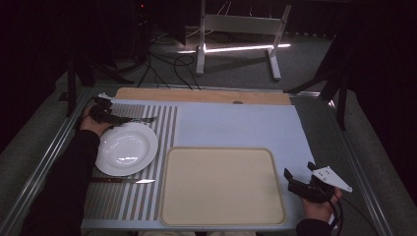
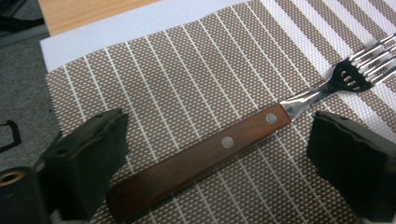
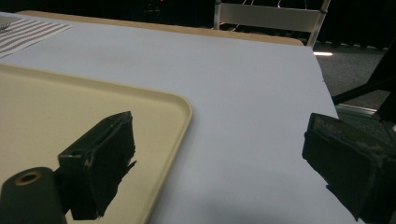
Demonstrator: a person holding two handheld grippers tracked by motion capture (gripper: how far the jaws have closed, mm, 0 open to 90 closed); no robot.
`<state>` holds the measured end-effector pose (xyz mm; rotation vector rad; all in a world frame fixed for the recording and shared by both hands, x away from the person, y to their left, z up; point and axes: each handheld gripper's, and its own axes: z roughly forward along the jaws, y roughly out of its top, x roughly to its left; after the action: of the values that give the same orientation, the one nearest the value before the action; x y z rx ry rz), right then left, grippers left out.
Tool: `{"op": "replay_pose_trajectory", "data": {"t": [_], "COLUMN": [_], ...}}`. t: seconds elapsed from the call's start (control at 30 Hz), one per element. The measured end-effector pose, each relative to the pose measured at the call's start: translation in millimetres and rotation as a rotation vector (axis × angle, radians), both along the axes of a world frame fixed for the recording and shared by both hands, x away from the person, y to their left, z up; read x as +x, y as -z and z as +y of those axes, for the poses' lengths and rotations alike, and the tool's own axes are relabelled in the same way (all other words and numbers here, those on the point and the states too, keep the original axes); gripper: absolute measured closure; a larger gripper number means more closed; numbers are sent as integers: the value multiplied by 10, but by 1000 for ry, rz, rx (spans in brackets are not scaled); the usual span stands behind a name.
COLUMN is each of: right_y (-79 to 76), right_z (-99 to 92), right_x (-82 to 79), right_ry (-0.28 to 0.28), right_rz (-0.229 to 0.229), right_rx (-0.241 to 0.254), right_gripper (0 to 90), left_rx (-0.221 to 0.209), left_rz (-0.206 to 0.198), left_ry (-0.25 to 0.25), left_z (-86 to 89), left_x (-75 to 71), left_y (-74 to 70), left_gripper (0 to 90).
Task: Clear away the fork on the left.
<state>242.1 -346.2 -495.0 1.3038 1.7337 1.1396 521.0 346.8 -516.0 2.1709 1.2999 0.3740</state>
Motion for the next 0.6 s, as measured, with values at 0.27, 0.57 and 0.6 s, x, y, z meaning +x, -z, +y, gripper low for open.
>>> {"op": "replay_pose_trajectory", "data": {"t": [0.27, 0.57, 0.6], "right_y": [6, 9, 9], "right_z": [0, -3, -1], "right_x": [1, 3, 3], "right_ry": [2, -1, -1], "right_rz": [6, 6, 7], "right_rx": [0, 4, 3], "right_gripper": [91, 91, 91], "left_rx": [28, 118, 119], "left_rz": [37, -16, -21], "left_ry": [31, 49, 48], "left_z": [15, -58, -60], "left_x": [7, 25, 29], "left_y": [-2, -43, -38], "left_gripper": [204, 262, 264]}}
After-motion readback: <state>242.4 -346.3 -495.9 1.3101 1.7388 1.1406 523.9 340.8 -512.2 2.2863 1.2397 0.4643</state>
